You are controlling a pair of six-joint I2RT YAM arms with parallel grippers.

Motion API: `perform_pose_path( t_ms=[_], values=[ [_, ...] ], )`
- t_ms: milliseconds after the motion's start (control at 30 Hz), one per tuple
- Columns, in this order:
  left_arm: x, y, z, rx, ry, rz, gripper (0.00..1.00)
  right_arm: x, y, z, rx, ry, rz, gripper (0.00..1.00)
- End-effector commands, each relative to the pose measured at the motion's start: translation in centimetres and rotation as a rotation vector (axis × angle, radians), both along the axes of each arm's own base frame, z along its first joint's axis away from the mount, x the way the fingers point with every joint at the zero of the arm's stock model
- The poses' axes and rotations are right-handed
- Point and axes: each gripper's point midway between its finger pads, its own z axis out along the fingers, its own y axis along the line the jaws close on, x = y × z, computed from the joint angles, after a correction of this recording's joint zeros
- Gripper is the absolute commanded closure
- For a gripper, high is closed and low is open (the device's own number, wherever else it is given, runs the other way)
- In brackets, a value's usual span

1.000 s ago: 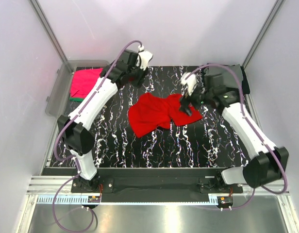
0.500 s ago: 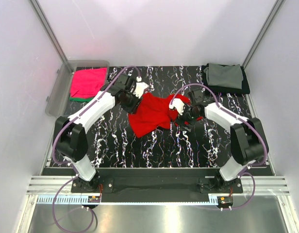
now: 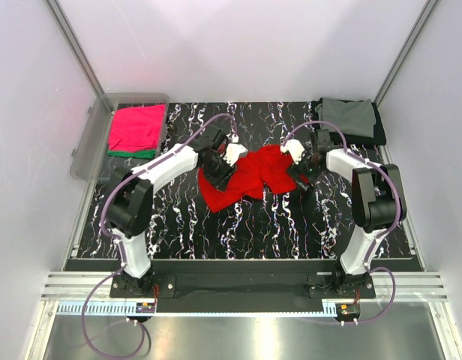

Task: Fold and stack the t-shirts
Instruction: Flatten the tshirt out

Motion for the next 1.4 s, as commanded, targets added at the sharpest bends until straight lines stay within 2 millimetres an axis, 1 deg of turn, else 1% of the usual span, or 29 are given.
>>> perform_pose_path(
  t_ms=[0,33,167,233,267,333,400,433,500,533,600,633,667,700,733,767,833,867,933,967,1033,1067,1100,1167,1200,1233,1300,1333,1367],
  values=[
    [1.6,-1.1,-0.9,-0.015,-0.020,-0.017,0.60,2.3,-1.8,-0.6,-0.032,-0.027,-0.053,0.17],
    [1.9,-1.1,-1.2,-0.006,-0.015,-0.013,0.60,2.4,-1.9,-1.0,-0.034,-0.017,-0.058,0.17],
    [2.6,-1.3,-3.2,0.022,0.009,-0.013,0.60,2.0,-1.8,-1.6,-0.020,0.009,-0.065,0.25],
    [2.8,-1.4,-3.5,0.029,0.009,-0.021,0.62,1.5,-1.6,-1.8,-0.012,0.029,-0.068,0.27],
    [2.7,-1.3,-3.7,0.036,0.010,-0.025,0.62,1.1,-1.6,-2.1,-0.008,0.049,-0.068,0.30],
    [2.6,-1.1,-3.8,0.041,0.014,-0.028,0.65,0.7,-1.5,-2.1,-0.003,0.070,-0.065,0.47],
    [2.3,-0.7,-3.9,0.056,0.011,-0.027,0.90,0.1,-1.6,-2.2,0.006,0.099,-0.066,0.69],
    [2.2,-0.4,-4.0,0.068,0.010,-0.026,1.00,0.1,-1.5,-2.1,0.008,0.102,-0.069,0.90],
    [2.0,0.6,-3.9,0.098,-0.012,-0.035,1.00,0.2,-1.6,-1.2,0.018,0.101,-0.091,1.00],
    [2.0,1.2,-3.7,0.108,-0.020,-0.032,1.00,0.5,-1.6,-0.1,0.027,0.079,-0.103,1.00],
    [2.0,2.7,-2.5,0.123,-0.066,-0.030,1.00,1.3,-1.7,2.2,0.058,0.042,-0.145,1.00],
    [2.3,3.8,-2.0,0.128,-0.083,-0.012,1.00,1.5,-1.5,4.4,0.089,0.012,-0.162,1.00],
    [2.3,4.8,-1.0,0.136,-0.116,0.001,1.00,2.1,-1.3,6.2,0.108,-0.024,-0.167,1.00],
    [2.5,5.7,-0.5,0.149,-0.141,0.003,1.00,2.3,-1.2,7.7,0.123,-0.048,-0.172,1.00],
    [2.9,6.9,0.1,0.155,-0.159,0.024,1.00,2.1,-0.9,9.9,0.148,-0.083,-0.171,1.00],
    [2.7,8.1,0.9,0.169,-0.189,0.037,1.00,2.5,-0.7,11.8,0.165,-0.122,-0.167,1.00],
    [3.3,10.4,1.7,0.188,-0.234,0.060,1.00,1.9,-0.2,14.8,0.205,-0.164,-0.157,1.00],
    [3.2,11.3,2.4,0.197,-0.261,0.072,1.00,1.9,0.1,16.2,0.223,-0.188,-0.147,1.00],
    [3.5,12.4,2.8,0.227,-0.297,0.069,1.00,1.0,1.0,18.2,0.278,-0.200,-0.123,1.00],
    [3.8,12.7,3.0,0.243,-0.310,0.079,0.94,0.7,1.4,18.8,0.298,-0.202,-0.115,1.00],
    [4.1,12.2,3.7,0.222,-0.318,0.100,0.80,0.0,2.2,19.3,0.346,-0.177,-0.113,1.00],
    [4.8,11.5,4.6,0.197,-0.332,0.110,0.71,-0.3,2.3,18.7,0.354,-0.153,-0.120,1.00],
    [5.0,10.9,5.0,0.178,-0.332,0.126,0.69,-0.4,2.4,18.2,0.358,-0.138,-0.126,1.00],
    [5.3,8.8,6.3,0.140,-0.351,0.100,0.68,-0.8,2.6,17.1,0.365,-0.099,-0.133,1.00],
    [5.0,8.0,6.6,0.130,-0.353,0.079,0.67,-1.0,2.6,16.9,0.366,-0.093,-0.134,1.00],
    [4.4,6.6,7.2,0.116,-0.369,0.040,0.67,-1.0,2.6,16.6,0.365,-0.084,-0.133,1.00],
    [3.2,5.0,7.6,0.085,-0.368,-0.010,0.67,-1.0,2.6,16.4,0.362,-0.081,-0.134,1.00],
    [2.0,3.6,7.5,0.058,-0.354,-0.052,0.67,-0.9,2.5,16.3,0.360,-0.078,-0.135,1.00],
    [0.6,2.6,6.9,0.027,-0.315,-0.093,0.68,-0.7,2.5,16.3,0.359,-0.080,-0.137,1.00]
  ],
)
